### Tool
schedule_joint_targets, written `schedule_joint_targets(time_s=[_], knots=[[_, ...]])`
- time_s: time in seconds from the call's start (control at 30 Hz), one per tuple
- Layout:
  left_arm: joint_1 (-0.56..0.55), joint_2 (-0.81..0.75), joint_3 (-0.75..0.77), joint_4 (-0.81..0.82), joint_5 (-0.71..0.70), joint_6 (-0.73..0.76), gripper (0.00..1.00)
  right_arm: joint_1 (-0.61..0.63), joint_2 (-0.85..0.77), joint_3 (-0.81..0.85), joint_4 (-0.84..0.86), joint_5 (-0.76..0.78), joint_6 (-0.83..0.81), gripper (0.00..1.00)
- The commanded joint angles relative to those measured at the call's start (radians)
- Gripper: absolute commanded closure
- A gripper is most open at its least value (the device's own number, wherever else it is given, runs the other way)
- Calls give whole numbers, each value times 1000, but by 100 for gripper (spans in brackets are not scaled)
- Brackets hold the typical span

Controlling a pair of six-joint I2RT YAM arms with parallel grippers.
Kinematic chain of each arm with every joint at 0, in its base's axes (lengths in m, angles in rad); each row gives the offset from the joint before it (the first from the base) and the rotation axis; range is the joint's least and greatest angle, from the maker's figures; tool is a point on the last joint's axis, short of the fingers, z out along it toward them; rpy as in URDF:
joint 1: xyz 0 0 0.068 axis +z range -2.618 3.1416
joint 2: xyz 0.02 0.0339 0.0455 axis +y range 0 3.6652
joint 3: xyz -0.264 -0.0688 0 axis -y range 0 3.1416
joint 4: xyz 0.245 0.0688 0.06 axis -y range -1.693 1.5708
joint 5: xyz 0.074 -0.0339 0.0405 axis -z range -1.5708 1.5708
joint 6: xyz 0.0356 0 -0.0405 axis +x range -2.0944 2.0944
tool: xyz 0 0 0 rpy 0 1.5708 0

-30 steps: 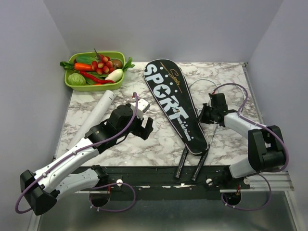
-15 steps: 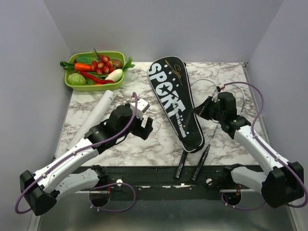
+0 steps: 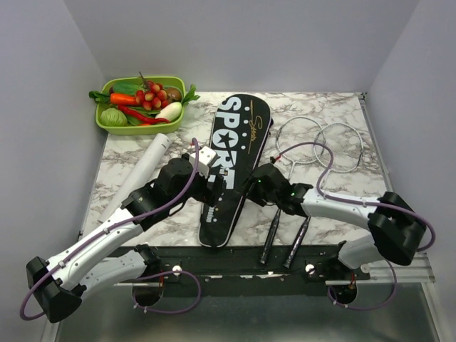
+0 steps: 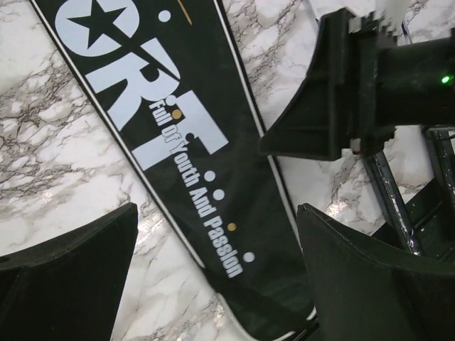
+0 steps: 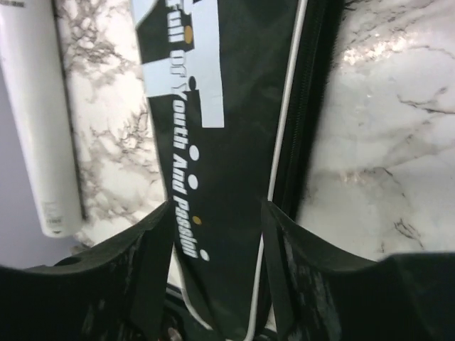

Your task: Pack up the badminton gear

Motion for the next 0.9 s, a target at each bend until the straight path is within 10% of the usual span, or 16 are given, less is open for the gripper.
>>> schedule_joint_targets(time_s=[0.0, 0.87], knots=[[-5, -18, -15, 20, -42, -4, 1, 24, 79, 91, 63, 104, 57, 33], [-261, 570, 108, -76, -287, -108, 1, -24, -572, -137, -399, 356, -233, 23]])
